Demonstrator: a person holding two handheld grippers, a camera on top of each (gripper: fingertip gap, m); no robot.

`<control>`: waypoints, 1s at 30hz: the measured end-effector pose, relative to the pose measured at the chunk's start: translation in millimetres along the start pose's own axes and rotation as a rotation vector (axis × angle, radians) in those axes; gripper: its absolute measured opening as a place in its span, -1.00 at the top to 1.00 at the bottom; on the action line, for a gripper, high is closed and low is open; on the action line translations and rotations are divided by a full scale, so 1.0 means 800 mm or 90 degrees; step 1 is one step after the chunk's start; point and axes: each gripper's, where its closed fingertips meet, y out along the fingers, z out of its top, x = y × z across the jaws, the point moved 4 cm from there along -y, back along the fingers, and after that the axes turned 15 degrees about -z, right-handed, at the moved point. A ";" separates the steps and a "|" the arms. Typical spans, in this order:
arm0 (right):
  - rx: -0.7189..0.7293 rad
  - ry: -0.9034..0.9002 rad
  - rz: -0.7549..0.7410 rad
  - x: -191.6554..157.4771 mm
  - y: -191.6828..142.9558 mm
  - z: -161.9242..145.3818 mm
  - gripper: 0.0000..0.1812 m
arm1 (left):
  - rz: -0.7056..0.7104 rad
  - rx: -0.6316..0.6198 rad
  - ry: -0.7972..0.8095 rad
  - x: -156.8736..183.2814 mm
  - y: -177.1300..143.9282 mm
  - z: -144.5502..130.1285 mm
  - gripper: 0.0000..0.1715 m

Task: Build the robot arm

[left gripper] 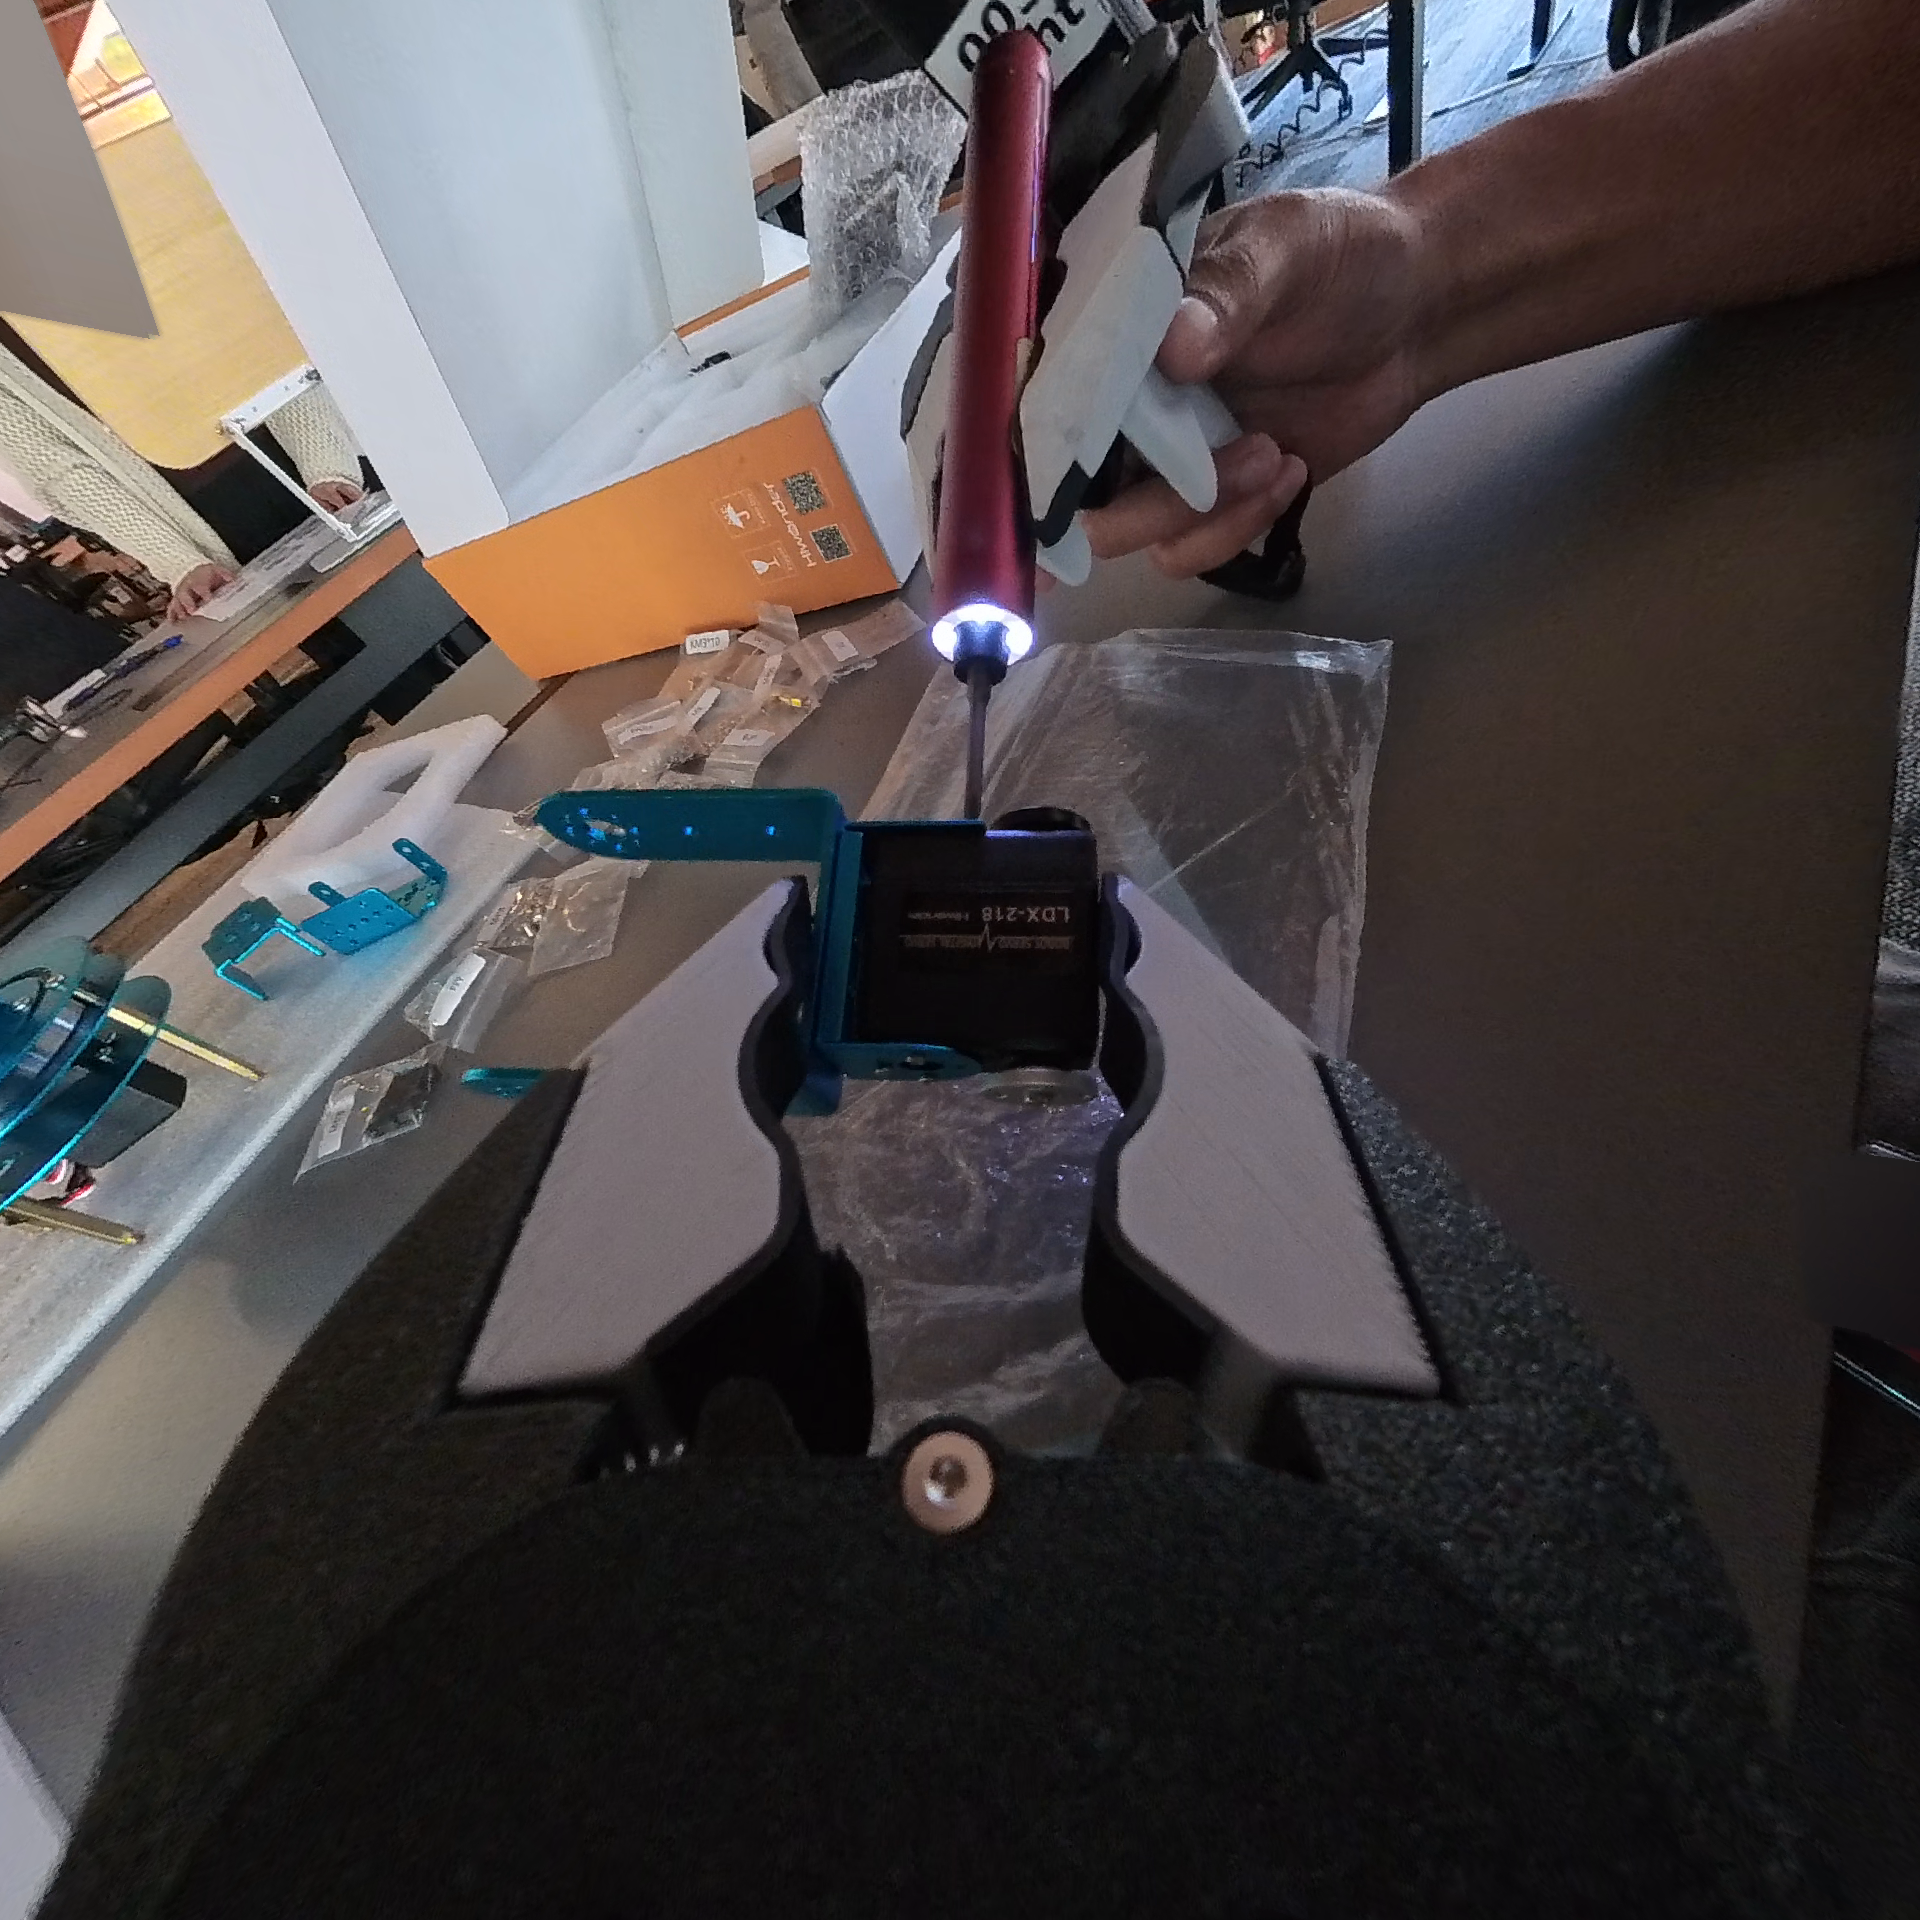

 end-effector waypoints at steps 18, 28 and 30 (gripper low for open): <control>0.028 0.013 0.008 0.006 -0.011 0.012 0.76 | -0.005 0.032 0.005 0.002 0.001 0.011 0.38; 0.044 0.024 0.004 0.007 -0.011 0.015 0.76 | -0.008 0.042 0.012 0.003 0.002 0.020 0.38; 0.043 0.026 0.006 0.006 -0.013 0.016 0.76 | -0.009 0.042 0.014 0.003 0.003 0.020 0.38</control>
